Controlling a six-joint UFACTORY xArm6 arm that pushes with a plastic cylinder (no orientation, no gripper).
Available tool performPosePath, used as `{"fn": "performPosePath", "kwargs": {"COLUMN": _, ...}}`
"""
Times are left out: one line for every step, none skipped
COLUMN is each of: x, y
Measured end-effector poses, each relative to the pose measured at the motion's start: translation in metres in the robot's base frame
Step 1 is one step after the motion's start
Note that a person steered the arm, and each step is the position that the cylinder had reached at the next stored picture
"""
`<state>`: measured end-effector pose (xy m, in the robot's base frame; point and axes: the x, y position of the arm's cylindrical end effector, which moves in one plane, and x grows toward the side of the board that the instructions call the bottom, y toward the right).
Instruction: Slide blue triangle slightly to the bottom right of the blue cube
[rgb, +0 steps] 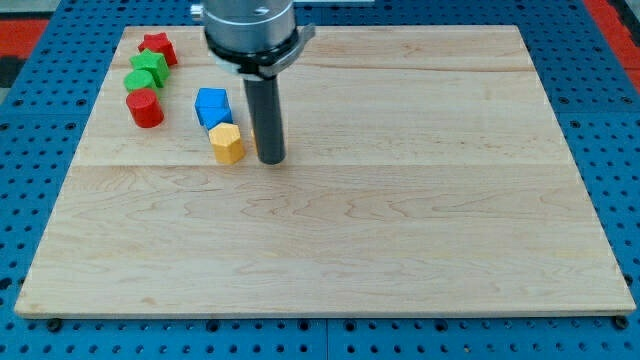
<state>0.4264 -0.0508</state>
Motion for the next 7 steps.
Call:
{"fn": "performPosePath", "kwargs": {"x": -0.025, "y": 0.017}}
{"fn": "performPosePath", "kwargs": {"x": -0.019, "y": 0.025}}
{"fn": "performPosePath", "kwargs": {"x": 0.032, "y": 0.024}}
{"fn": "performPosePath", "kwargs": {"x": 0.05, "y": -0.022}}
{"fn": "performPosePath", "kwargs": {"x": 0.032, "y": -0.052}}
{"fn": "performPosePath", "kwargs": {"x": 0.019, "y": -0.088}}
{"fn": "performPosePath", "kwargs": {"x": 0.019, "y": -0.141}}
